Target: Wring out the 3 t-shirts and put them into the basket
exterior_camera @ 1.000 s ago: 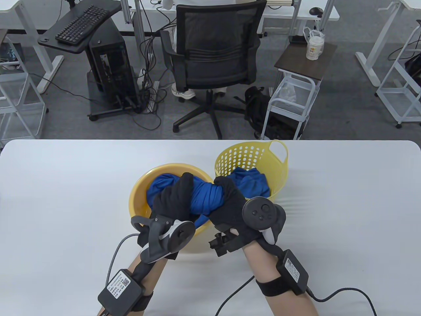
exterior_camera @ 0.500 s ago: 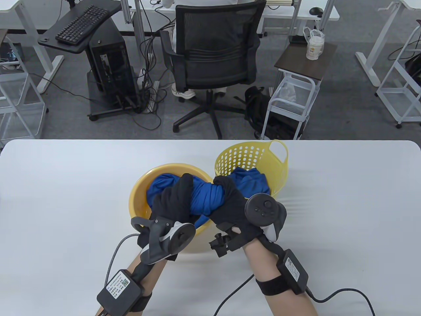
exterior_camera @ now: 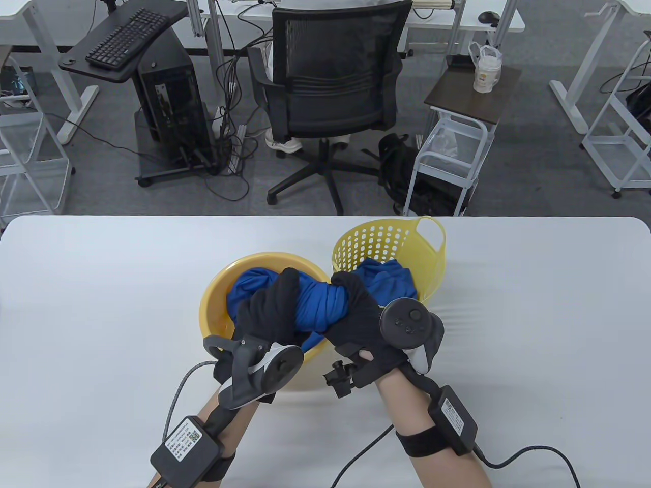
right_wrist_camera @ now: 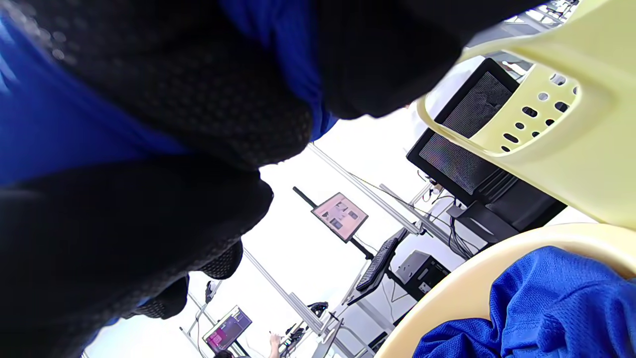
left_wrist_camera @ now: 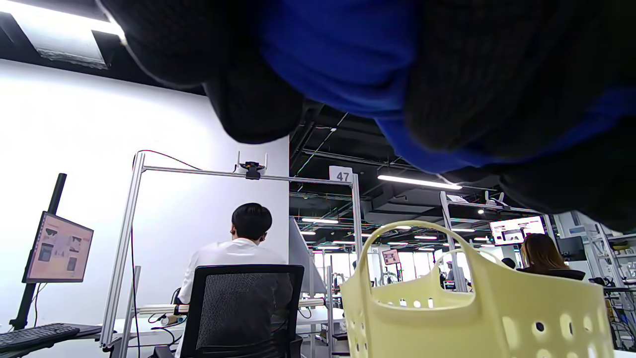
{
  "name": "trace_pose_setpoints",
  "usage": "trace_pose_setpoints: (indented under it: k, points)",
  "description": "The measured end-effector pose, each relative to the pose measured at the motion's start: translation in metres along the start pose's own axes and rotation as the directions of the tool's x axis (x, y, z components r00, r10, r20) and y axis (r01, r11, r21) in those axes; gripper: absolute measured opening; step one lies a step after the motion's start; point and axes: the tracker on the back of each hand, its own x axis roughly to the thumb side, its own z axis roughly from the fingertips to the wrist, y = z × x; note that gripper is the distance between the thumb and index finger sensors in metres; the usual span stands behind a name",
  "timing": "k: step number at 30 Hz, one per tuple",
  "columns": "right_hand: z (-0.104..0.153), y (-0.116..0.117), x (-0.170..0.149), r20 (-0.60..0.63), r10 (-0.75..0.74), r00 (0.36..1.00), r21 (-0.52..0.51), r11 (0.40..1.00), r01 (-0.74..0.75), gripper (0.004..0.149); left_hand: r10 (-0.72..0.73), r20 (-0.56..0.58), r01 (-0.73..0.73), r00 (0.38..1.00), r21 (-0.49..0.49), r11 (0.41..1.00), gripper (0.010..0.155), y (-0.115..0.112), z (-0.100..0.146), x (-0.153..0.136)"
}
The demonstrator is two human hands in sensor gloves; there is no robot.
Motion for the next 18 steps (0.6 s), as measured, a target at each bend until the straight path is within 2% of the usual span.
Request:
trace_pose_setpoints:
  k: [6, 9, 12, 16, 18]
  points:
    - [-0.001, -0.002, 0.002, 0.001, -0.007, 1.0, 0.006, 1.0, 0.007, 0.08, -0.002, -0.002, 0.002, 1.0, 0.004, 1.0, 0.114, 0.003, 0.0, 0.001]
    - [-0.002, 0.001, 0.0, -0.026, 0.018, 1.0, 0.032, 0.999, -0.017, 0.081, 0.018, 0.003, -0.018, 1.0, -0.045, 0.999, 0.115, -0.001, -0.002, -0.004]
    - [-0.003, 0.001, 0.0, -0.01, 0.061, 0.998, 0.049, 0.997, -0.06, 0.084, 0.108, 0.003, -0.107, 0.994, -0.128, 0.986, 0.115, -0.006, -0.006, -0.014]
    - [-0.004, -0.003, 0.0, 0.013, 0.061, 0.998, 0.023, 0.998, -0.061, 0.086, 0.129, 0.005, -0.127, 0.992, -0.138, 0.982, 0.117, -0.006, -0.006, -0.017]
    - [-0.006, -0.009, -0.001, 0.023, 0.046, 0.999, 0.035, 0.998, -0.046, 0.087, 0.224, 0.001, -0.22, 0.975, -0.175, 0.96, 0.118, -0.008, -0.008, -0.019]
